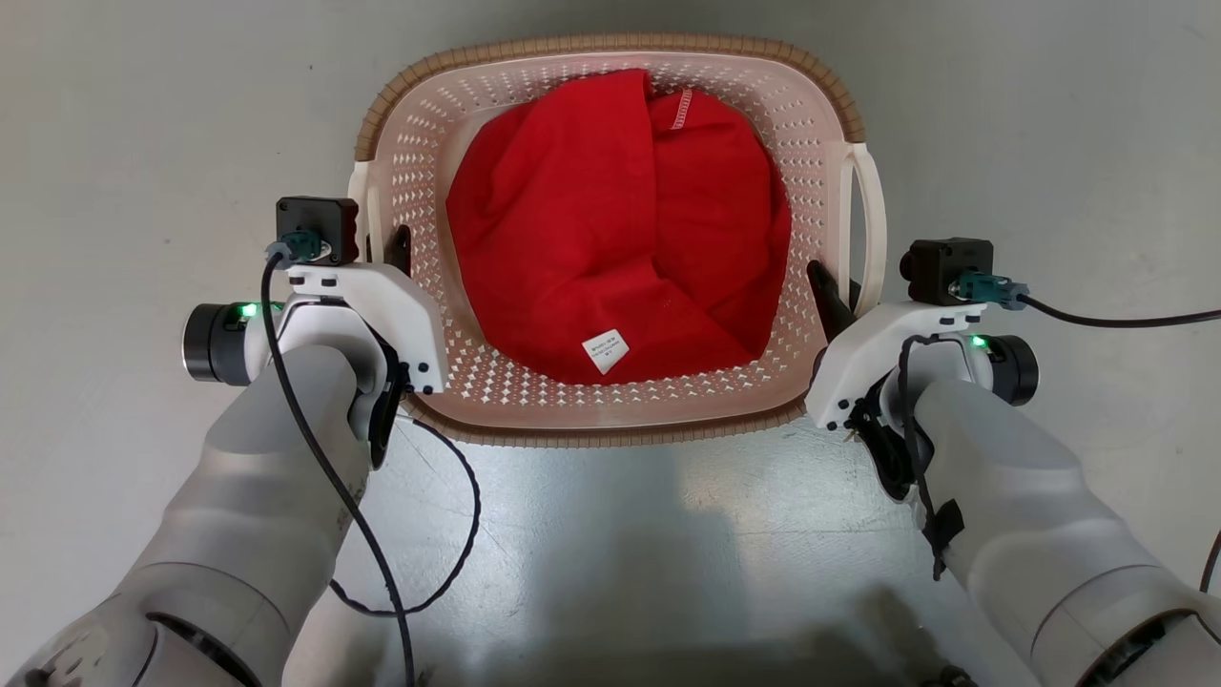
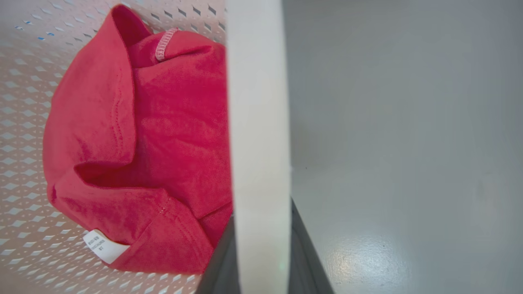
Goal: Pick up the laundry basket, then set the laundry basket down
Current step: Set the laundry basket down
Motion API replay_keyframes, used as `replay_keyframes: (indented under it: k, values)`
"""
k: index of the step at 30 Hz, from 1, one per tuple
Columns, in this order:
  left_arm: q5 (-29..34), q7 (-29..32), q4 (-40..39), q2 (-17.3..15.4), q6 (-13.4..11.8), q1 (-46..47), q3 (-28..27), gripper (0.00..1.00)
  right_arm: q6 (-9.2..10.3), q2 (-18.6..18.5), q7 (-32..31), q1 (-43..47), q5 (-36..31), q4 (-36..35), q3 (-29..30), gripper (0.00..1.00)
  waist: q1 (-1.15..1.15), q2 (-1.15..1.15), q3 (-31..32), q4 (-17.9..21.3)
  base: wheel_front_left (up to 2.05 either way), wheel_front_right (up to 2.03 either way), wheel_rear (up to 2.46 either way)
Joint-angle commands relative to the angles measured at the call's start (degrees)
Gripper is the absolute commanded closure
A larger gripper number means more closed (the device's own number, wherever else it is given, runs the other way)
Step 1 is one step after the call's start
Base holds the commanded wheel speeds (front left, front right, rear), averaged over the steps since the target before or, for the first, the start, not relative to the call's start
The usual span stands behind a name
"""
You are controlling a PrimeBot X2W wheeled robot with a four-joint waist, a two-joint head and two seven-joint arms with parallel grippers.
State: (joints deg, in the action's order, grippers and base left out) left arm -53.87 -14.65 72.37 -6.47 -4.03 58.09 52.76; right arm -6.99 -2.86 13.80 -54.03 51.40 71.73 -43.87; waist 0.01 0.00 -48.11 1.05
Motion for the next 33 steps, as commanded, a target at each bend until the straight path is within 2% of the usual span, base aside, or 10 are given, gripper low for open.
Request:
replay_keyframes:
  k: [1, 23, 24, 25, 26, 27, 33]
  values:
    - [0.9, -0.3, 0.5, -3.3, -0.9, 0.4, -0.8, 1.0, -0.5, 0.0, 1.2, 3.1, -0.7, -0.8, -0.4, 1.0, 0.0, 0.0, 0.0, 0.1, 0.0, 0.0, 0.0]
    - [1.4, -0.3, 1.0, -2.9, -0.6, 0.5, -1.4, 1.0, -0.5, 0.0, 1.2, 4.0, 0.2, -1.5, -0.2, 1.0, 0.0, 0.0, -0.8, 0.6, 0.0, 0.0, 0.0]
    - [1.5, -0.3, 0.9, -3.0, -0.8, 0.7, -1.5, 1.0, -0.5, 0.0, 1.2, 4.0, 0.6, -1.4, -0.3, 0.83, 0.0, 0.0, -0.9, 0.6, 0.0, 0.0, 0.0]
    - [1.8, -0.3, 0.4, -3.2, -1.0, 1.0, -1.7, 0.74, -0.5, 0.0, 1.2, 4.0, 0.9, -1.3, -0.5, 0.11, 0.0, 0.0, -1.0, 0.6, 0.0, 0.0, 0.0]
    - [2.1, -0.3, -0.3, -3.3, -1.2, 1.2, -1.8, 0.54, -0.5, 0.0, 1.2, 3.9, 1.3, -1.1, -0.6, 0.0, 0.0, 0.0, -1.1, 0.6, 0.0, 0.0, 0.0]
    - [2.2, -0.3, -0.8, -3.4, -1.4, 1.1, -2.2, 0.0, -0.5, 0.0, 1.2, 3.8, 1.8, -0.9, -0.7, 0.0, 0.0, 0.0, -1.3, 0.6, 0.0, 0.0, 0.0]
    - [2.6, -0.3, -2.2, -2.9, -1.9, -1.0, -4.3, 0.0, -0.5, 0.0, 1.2, 3.1, 3.5, -1.6, -1.0, 0.0, 0.0, 0.0, -1.8, 1.0, 0.0, 0.0, 0.0]
